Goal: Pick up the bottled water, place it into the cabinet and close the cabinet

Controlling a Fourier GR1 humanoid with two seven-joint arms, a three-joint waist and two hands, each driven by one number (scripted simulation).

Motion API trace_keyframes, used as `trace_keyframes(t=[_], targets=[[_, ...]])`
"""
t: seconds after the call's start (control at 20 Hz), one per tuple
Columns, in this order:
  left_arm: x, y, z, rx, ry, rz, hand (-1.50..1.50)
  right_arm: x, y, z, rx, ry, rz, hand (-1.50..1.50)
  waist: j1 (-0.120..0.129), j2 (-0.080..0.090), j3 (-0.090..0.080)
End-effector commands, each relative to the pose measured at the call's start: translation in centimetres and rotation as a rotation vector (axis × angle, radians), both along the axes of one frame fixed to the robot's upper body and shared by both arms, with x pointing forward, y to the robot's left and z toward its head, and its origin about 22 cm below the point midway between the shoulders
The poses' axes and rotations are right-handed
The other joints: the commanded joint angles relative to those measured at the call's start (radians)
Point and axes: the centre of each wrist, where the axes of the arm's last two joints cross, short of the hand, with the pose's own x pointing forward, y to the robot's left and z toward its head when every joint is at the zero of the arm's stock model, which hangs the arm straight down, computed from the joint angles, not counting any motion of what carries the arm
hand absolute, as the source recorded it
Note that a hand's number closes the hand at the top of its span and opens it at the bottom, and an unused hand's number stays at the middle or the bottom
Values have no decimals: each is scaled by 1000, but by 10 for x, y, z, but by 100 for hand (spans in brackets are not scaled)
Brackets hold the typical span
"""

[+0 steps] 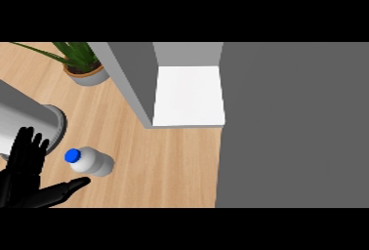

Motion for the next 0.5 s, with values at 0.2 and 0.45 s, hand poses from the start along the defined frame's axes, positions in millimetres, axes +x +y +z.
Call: trace_keyframes(t=[0.2,0.45], targets=[[3,16,-74,-49,30,48,-150,-23,-4,32,-61,-55,-1,-150,-7,0,0],[11,22,-105,-94,46,-8,-150,-33,3,25,-34,-43,2,-150,-17,-3,0]])
